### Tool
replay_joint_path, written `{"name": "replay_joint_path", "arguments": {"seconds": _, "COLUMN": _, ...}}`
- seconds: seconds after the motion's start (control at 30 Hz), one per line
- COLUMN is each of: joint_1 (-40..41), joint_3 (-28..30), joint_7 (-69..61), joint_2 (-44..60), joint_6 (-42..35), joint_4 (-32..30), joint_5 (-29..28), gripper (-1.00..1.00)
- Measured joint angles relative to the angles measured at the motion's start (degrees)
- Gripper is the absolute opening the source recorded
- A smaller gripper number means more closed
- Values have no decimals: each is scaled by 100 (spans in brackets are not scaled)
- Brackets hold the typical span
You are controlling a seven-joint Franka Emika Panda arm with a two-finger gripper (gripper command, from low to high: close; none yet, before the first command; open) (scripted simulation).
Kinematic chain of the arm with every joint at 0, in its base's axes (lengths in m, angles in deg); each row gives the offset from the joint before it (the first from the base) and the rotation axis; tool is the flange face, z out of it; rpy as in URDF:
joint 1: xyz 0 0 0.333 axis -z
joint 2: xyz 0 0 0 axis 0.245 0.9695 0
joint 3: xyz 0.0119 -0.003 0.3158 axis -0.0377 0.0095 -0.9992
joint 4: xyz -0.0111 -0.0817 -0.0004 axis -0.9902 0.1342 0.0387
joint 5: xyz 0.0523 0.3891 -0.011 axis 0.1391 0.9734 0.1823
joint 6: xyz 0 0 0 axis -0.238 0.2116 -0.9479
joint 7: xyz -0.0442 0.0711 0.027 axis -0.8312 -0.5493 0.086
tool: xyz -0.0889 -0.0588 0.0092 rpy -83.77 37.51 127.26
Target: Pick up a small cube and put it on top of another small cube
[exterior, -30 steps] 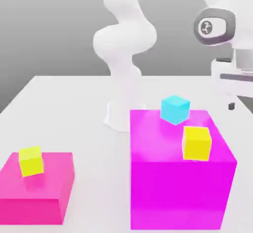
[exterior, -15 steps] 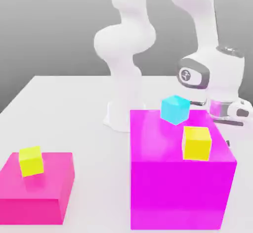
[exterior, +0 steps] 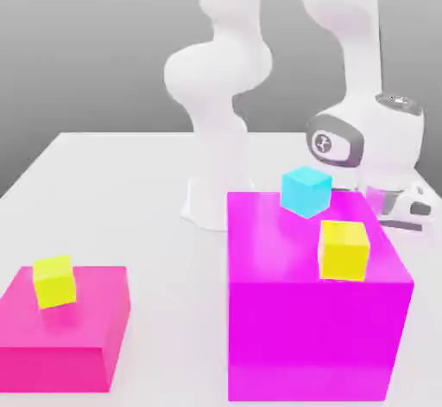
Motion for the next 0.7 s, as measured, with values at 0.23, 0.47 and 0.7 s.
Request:
{"name": "replay_joint_path", "arguments": {"seconds": 0.23, "joint_1": 154, "joint_3": -98, "joint_7": 812, "joint_2": -1324, "joint_6": -1404, "joint_4": 321, "joint_5": -4, "gripper": -100}}
{"name": "replay_joint_path", "arguments": {"seconds": 0.47, "joint_1": 838, "joint_3": -120, "joint_7": 2370, "joint_2": -2648, "joint_6": -3132, "joint_4": 795, "joint_5": -156, "gripper": -100}}
{"name": "replay_joint_path", "arguments": {"seconds": 0.7, "joint_1": 1732, "joint_3": 65, "joint_7": 3770, "joint_2": -3748, "joint_6": -4703, "joint_4": 1129, "joint_5": -179, "gripper": -100}}
